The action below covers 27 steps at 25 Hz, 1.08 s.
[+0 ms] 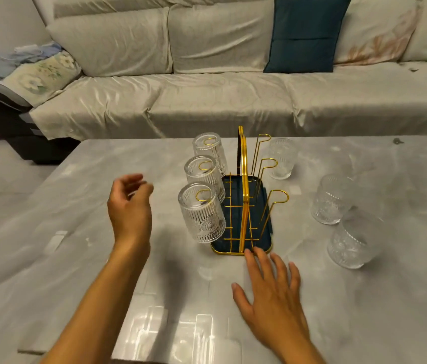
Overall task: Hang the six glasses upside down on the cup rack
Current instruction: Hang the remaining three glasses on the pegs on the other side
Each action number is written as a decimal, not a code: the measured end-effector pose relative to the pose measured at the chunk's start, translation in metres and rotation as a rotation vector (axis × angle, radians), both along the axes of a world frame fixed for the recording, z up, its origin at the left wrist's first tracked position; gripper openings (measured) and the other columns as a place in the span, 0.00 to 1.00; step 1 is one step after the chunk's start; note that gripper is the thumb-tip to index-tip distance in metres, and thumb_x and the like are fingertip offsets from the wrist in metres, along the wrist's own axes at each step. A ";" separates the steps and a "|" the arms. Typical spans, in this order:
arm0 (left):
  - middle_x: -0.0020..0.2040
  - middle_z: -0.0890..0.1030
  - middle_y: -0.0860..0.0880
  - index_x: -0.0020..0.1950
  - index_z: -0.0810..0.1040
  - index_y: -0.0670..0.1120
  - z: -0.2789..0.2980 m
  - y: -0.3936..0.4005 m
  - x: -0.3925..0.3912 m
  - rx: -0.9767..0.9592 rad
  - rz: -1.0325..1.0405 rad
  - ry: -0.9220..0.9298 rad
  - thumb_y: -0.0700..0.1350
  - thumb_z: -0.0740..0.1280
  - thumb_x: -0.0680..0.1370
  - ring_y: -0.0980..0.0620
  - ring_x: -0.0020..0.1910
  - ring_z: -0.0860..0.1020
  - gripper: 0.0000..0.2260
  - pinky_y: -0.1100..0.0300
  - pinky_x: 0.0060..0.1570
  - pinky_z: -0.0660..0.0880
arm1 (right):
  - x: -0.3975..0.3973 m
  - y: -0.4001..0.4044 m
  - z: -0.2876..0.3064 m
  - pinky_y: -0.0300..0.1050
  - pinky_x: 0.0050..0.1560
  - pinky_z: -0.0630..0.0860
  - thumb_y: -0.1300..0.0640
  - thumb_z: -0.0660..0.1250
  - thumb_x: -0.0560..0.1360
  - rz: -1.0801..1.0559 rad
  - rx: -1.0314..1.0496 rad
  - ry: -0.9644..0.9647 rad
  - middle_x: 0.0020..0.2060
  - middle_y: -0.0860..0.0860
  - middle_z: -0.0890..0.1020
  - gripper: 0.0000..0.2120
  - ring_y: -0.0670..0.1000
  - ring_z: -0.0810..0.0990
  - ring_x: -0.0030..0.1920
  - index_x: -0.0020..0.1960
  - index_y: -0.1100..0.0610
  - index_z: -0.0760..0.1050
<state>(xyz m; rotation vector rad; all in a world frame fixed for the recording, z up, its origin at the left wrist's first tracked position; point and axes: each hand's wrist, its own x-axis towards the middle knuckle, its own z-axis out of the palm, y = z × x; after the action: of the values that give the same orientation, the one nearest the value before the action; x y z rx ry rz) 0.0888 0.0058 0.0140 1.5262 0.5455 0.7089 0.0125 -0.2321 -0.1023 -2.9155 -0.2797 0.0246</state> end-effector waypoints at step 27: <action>0.78 0.37 0.53 0.73 0.34 0.67 -0.129 -0.072 -0.085 1.166 -0.575 0.563 0.73 0.38 0.73 0.49 0.75 0.32 0.31 0.44 0.70 0.28 | 0.021 -0.143 0.056 0.42 0.45 0.78 0.49 0.81 0.59 -0.325 0.905 -0.238 0.53 0.48 0.79 0.30 0.48 0.80 0.49 0.58 0.45 0.74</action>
<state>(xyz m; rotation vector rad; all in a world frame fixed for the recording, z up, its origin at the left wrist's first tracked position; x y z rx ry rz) 0.0039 -0.0665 -0.1154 2.8520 0.0086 0.0671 0.0331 -0.3753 -0.0467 -2.0204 0.1322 -0.3932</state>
